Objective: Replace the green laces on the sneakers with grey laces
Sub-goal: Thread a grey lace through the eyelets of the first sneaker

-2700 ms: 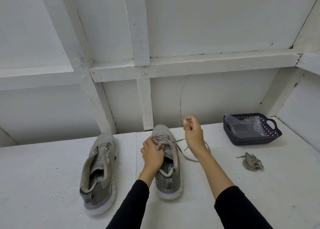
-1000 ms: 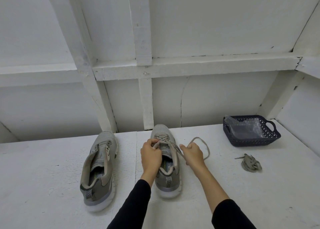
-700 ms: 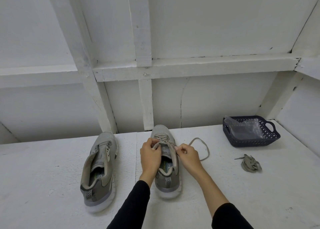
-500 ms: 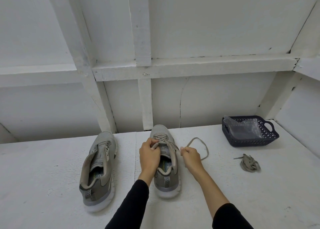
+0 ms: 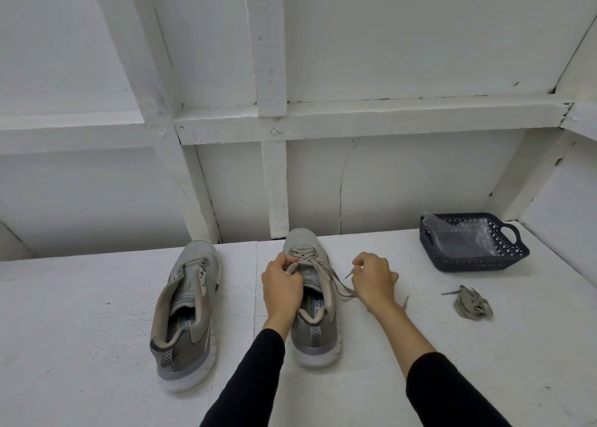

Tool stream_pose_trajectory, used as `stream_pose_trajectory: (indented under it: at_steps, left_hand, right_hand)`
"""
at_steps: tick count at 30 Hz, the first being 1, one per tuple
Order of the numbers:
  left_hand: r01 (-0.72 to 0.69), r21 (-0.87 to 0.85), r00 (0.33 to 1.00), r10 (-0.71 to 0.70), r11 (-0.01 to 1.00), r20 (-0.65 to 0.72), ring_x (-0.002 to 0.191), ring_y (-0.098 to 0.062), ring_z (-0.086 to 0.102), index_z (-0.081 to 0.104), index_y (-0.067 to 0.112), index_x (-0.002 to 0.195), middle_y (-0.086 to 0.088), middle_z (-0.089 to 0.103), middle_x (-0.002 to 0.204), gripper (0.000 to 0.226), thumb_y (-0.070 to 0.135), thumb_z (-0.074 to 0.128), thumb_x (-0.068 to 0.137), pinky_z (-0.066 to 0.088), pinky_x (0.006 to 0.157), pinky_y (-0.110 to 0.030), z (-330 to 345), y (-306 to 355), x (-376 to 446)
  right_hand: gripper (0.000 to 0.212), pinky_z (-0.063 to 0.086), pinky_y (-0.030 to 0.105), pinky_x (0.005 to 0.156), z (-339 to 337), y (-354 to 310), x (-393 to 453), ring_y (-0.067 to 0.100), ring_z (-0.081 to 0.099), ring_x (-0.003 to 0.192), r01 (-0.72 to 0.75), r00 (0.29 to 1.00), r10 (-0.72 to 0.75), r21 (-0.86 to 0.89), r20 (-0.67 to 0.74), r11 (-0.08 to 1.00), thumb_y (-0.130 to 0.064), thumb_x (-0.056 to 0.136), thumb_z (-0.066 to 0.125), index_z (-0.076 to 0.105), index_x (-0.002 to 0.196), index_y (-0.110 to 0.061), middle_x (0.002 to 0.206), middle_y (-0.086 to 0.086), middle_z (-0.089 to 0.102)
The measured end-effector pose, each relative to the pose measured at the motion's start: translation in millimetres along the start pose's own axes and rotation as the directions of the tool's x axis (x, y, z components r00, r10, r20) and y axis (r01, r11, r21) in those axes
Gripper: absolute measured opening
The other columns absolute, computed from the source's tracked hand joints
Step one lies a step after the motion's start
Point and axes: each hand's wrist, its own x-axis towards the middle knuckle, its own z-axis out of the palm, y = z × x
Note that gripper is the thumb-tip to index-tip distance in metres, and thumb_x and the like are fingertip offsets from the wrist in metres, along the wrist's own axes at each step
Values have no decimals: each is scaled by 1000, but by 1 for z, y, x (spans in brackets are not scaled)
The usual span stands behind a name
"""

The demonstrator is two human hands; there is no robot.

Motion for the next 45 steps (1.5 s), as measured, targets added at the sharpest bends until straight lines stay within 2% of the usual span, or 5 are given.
stream_pose_trajectory:
  at_steps: [7,17,23,29,45]
  left_hand:
    - [-1,20,1000,2,1000,-21,82,-10,60,63,20,81,0,66,89,24,0,50,87,42,59,-21,1,1,-2]
    - [17,25,999,-17,1000,-28,83,-14,62,63,24,81,1,66,91,25,3,50,87,56,68,-38,4,-2,2]
    - [23,11,999,-22,1000,-30,83,-11,63,65,28,81,3,67,91,27,5,51,87,58,70,-38,1,2,-2]
    - [2,59,1000,-1,998,-19,96,-18,59,65,36,84,8,65,95,24,16,52,84,57,74,-37,-4,5,-6]
    - [40,-119,996,-30,992,89,87,-6,67,68,22,88,9,73,85,5,26,66,91,55,82,-31,-31,2,-19]
  right_hand:
    - [40,51,31,86,9,25,19,23,60,102,180,960,-149,-114,239,977,5,93,50,60,128,-11,117,9,62]
    - [9,46,35,77,27,28,15,19,53,96,210,977,-199,-168,77,963,-10,96,55,63,95,-15,98,-2,61]
    - [7,39,23,61,10,-23,0,18,54,77,-48,975,169,613,-141,789,-6,96,53,58,91,-7,83,0,60]
    - [6,41,8,60,6,-63,-34,7,58,79,-46,983,167,792,-71,608,-13,95,57,62,92,-13,86,-5,64]
    - [7,40,5,65,7,-58,-36,4,59,81,44,994,-93,579,55,814,-17,91,63,70,90,-15,90,-3,67]
